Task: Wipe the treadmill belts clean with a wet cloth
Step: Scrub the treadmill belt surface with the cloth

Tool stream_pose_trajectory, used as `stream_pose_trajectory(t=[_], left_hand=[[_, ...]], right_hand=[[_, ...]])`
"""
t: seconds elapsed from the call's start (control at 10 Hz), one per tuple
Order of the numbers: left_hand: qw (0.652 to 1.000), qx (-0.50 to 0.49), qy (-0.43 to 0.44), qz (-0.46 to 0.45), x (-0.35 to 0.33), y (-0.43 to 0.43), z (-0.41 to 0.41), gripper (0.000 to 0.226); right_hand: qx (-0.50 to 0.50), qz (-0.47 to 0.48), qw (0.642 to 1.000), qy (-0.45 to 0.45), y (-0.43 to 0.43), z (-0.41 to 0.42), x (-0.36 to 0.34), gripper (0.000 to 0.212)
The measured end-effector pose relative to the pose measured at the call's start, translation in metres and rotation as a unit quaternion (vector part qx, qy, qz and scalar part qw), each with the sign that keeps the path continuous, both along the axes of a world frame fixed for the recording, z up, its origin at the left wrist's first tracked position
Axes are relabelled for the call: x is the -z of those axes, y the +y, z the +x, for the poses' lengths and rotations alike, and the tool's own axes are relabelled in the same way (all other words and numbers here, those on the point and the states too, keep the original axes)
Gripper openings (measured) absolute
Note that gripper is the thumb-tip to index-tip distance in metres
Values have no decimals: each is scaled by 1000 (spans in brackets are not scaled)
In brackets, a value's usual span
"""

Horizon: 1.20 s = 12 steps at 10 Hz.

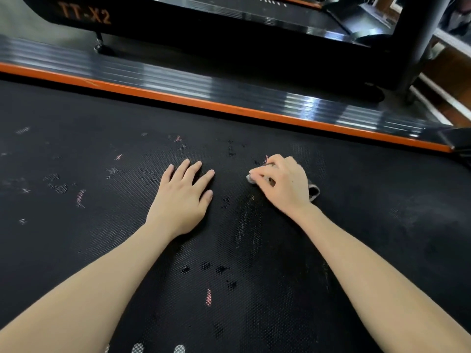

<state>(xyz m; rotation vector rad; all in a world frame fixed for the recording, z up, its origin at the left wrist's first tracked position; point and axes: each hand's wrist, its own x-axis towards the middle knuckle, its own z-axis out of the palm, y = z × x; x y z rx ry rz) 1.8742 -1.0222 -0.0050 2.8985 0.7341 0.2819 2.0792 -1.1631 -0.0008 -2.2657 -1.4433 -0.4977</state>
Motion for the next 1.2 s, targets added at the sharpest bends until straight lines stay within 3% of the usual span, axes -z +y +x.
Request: stream_pose_trajectory(t=[0.2, 0.3, 0.4, 0.5, 0.6, 0.7, 0.8, 0.9, 1.0, 1.1, 1.2], left_hand=[[1000, -4, -8, 13, 3, 1, 1, 60], [1000, -3, -6, 13, 4, 0, 1, 61], [1000, -5, -1, 15, 4, 1, 2, 61], [1000, -3, 3, 15, 3, 0, 0, 61], [1000, -3, 1, 14, 2, 1, 0, 61], [1000, -4, 0, 10, 4, 1, 1, 62], [1000, -4, 0, 8, 4, 1, 1, 62], [1000, -5, -1, 8, 3, 1, 1, 63], [1000, -3, 2, 9, 2, 0, 0, 63], [1000, -2, 1, 8, 3, 0, 0, 63], [1000, -4, 3, 9, 4, 2, 0, 64]], right_hand=[[261, -52, 961, 72, 16, 69, -13, 27], [161, -34, 984, 71, 16, 26, -13, 24], [-51, -34, 995, 83, -16, -46, -11, 26], [-151, -50, 983, 96, -34, -69, -15, 29], [-36, -38, 998, 41, -6, -10, -15, 27], [189, -50, 978, 74, 27, 57, -17, 29], [202, -63, 974, 82, 35, 49, -18, 31], [32, -36, 996, 71, 2, -9, -11, 27], [-89, -42, 990, 97, -28, -32, -11, 31], [-3, -41, 998, 57, 6, 10, -15, 33], [142, -44, 985, 87, 41, 46, -16, 28]])
